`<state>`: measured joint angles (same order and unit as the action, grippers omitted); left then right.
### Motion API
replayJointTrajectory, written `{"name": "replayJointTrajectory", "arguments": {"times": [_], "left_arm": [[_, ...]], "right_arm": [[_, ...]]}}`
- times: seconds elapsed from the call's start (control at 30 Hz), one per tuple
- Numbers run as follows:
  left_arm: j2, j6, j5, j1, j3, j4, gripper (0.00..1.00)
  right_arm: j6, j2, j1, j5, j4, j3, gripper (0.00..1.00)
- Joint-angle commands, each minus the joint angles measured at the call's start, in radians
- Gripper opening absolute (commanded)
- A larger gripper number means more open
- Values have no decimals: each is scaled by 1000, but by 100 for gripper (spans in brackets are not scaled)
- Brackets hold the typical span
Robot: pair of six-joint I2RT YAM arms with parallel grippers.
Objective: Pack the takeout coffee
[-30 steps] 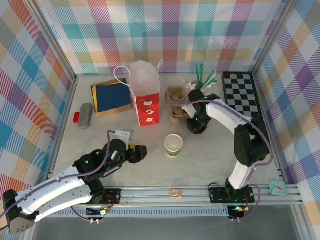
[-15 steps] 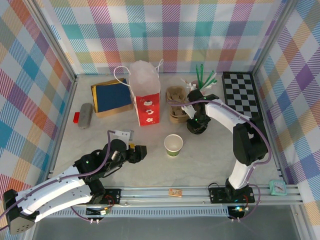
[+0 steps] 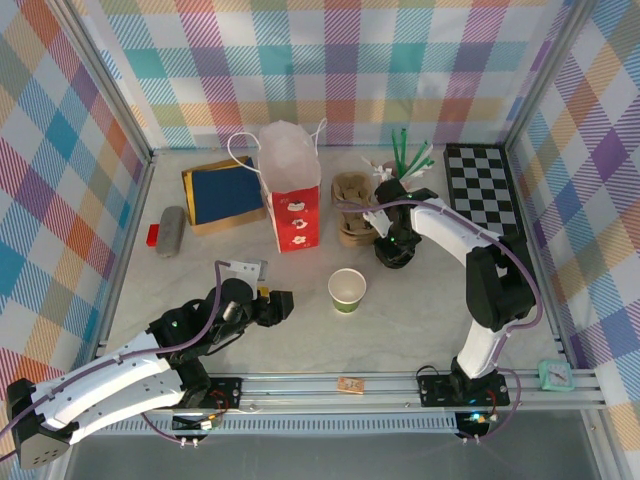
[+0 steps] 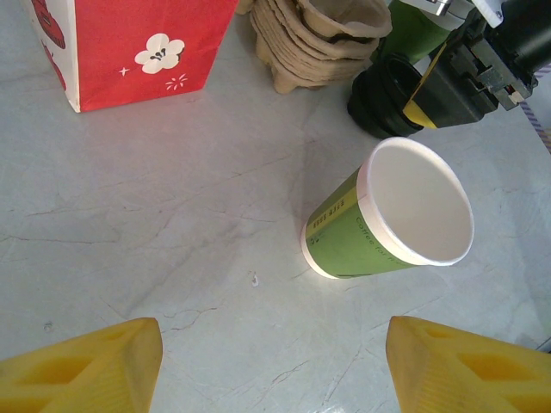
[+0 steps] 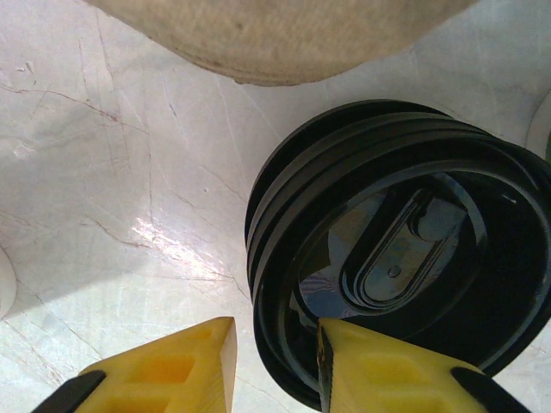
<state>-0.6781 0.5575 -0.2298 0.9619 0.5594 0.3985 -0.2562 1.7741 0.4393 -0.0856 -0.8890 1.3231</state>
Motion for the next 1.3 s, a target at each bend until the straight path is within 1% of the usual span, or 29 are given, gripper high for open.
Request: {"name": "replayJointTrajectory", "arguments": {"times": [0.0,0.3,0.47,0.57,0.93,1.27], "left_arm": [[2,-8,-17,15,-9,7,70],[3,-9,-21,15,-6,11,70],[6,-11,-24,15,-6,15,70],[7,-11,-25,15,-6,16,70],[8,-15,-29,15,-3,17,70],[10,-18,-27,15,7,22,70]], "right_arm": [[-14,13,-3,-1,2,3,32],[-14,23,-2,0,7,1,32],[-14,29,-2,-5,9,0,30],[-12,28,-2,-3,6,2,25],[1,7,7,-15,-14,10,20],[17,-24,19,-29,-51,42,17]]}}
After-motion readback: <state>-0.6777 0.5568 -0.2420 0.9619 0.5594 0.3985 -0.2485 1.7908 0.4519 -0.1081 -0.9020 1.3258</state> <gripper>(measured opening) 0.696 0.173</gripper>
